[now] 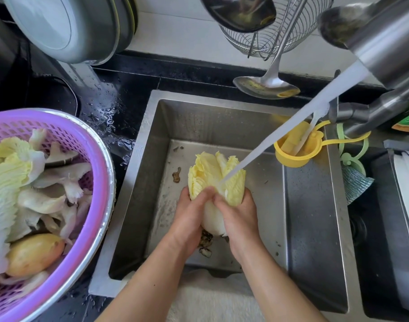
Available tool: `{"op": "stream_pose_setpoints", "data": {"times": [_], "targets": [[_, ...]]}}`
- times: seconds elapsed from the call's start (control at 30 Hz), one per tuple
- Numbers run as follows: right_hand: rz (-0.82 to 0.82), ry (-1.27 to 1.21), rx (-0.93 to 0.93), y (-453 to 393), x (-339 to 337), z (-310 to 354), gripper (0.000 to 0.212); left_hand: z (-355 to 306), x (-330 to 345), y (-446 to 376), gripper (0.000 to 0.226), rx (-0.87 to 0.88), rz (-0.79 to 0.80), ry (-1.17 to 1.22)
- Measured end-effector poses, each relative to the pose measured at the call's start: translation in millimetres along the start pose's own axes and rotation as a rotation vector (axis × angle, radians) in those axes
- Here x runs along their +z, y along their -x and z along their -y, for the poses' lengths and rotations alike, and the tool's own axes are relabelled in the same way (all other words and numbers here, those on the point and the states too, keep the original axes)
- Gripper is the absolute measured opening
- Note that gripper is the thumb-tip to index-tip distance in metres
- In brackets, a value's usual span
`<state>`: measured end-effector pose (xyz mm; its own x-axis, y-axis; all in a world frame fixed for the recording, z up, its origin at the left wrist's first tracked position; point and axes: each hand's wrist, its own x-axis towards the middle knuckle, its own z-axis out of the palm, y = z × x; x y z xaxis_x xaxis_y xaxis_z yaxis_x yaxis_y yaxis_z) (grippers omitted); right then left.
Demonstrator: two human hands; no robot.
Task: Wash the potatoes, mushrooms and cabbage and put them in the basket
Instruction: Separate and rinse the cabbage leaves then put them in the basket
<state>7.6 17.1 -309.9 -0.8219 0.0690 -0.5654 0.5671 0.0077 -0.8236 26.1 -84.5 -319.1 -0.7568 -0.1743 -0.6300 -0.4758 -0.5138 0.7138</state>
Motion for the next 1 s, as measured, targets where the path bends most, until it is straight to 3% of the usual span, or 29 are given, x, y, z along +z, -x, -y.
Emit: {"op": "stream_pose_setpoints", "data": {"times": [0.1,0.27,0.43,0.6,0.77,0.87,1.0], "targets": [[-0.100,0.044,0.007,-2,-1,-1,0.043,2,-1,0,0.040,0.047,-0.064,-0.051],[-0.318,-0.108,0.078,-9,-8,1,0.046,-1,-2,0,0.038,0.097,-0.113,0.120],[-0.259,-0.218,0.167,0,10,-1,0.046,-5,5,8,0.033,0.172,-0.071,0.122],[-0.344,-0.307,0.190,-9,1,3,0.050,-14,1,8,0.027,0.142,-0.216,0.297],[-0.288,-0.188,0.149,-14,-22,4,0.040,-16,3,9,0.037,0.053,-0.231,0.384],[-0.219,-0.237,0.154,-11,-22,4,0.041,-17,5,8,0.039,0.026,-0.253,0.399],[-0.304,-0.214,0.238,-15,-40,5,0.039,-19,-5,5,0.046,0.028,-0.405,0.470]]}}
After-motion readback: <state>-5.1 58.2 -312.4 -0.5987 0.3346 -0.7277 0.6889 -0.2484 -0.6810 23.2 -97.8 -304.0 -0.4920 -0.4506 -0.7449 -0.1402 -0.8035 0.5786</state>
